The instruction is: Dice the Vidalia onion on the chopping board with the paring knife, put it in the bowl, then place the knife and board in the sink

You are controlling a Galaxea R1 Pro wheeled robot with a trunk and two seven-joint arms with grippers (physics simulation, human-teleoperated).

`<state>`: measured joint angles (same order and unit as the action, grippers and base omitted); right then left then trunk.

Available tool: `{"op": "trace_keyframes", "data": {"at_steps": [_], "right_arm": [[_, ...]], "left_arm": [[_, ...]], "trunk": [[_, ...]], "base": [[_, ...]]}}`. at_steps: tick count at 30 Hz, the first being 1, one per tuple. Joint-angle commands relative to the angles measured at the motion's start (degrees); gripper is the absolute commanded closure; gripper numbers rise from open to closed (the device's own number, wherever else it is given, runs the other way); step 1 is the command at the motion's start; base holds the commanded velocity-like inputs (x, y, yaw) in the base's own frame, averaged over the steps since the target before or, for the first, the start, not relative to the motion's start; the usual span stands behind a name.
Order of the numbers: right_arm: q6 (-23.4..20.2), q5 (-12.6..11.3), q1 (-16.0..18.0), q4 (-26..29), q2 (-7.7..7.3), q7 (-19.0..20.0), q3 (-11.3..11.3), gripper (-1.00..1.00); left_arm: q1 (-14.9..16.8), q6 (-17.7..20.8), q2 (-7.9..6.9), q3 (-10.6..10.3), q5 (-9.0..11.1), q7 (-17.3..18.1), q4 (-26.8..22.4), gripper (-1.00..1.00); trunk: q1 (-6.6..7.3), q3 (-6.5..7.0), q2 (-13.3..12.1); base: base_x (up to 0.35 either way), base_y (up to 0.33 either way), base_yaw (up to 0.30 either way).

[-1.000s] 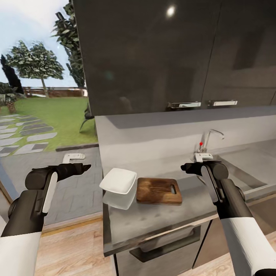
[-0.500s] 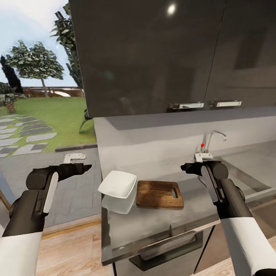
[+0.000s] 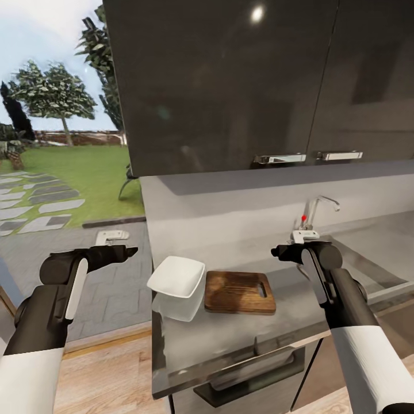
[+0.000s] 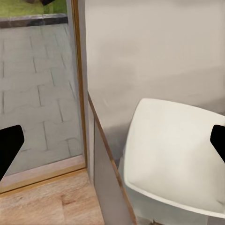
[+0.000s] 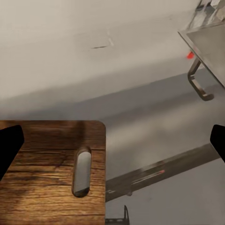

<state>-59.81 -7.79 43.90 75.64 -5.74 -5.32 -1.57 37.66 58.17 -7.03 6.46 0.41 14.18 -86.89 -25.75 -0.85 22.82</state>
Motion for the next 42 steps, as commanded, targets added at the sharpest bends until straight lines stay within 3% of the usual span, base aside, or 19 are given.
{"op": "trace_keyframes", "data": {"at_steps": [1, 11, 27, 35, 42], "right_arm": [[-0.2, -0.6, 0.0, -0.4, -0.06, -0.6, -0.1, -1.00], [-0.2, -0.6, 0.0, -5.6, -0.13, -0.6, 0.1, -1.00], [-0.2, -0.6, 0.0, -6.6, -0.07, -0.6, 0.2, -1.00], [-0.2, -0.6, 0.0, -6.6, -0.06, -0.6, 0.2, -1.00], [-0.2, -0.6, 0.0, -6.6, -0.06, -0.6, 0.2, -1.00]], "left_arm": [[0.0, 0.3, 0.00, 0.0, 0.0, 0.1, 0.0, -1.00], [0.0, 0.3, -0.09, 0.2, 0.0, 0.1, -0.2, -1.00], [0.1, -0.2, -0.03, 0.3, 0.0, 0.2, -3.5, -1.00], [0.1, -6.0, -0.18, 1.7, 0.0, 0.2, -3.9, -1.00], [0.1, -7.6, 0.77, 2.5, 0.0, 0.2, -3.9, -1.00]], "trunk": [[-0.03, -0.09, 0.1], [-0.03, -0.09, 0.1], [-0.03, -0.09, 0.1], [-0.03, -0.09, 0.1], [-0.03, -0.09, 0.1]], "base": [[0.000, 0.000, 0.000], [0.000, 0.000, 0.000], [0.000, 0.000, 0.000], [0.000, 0.000, 0.000], [0.000, 0.000, 0.000]]}}
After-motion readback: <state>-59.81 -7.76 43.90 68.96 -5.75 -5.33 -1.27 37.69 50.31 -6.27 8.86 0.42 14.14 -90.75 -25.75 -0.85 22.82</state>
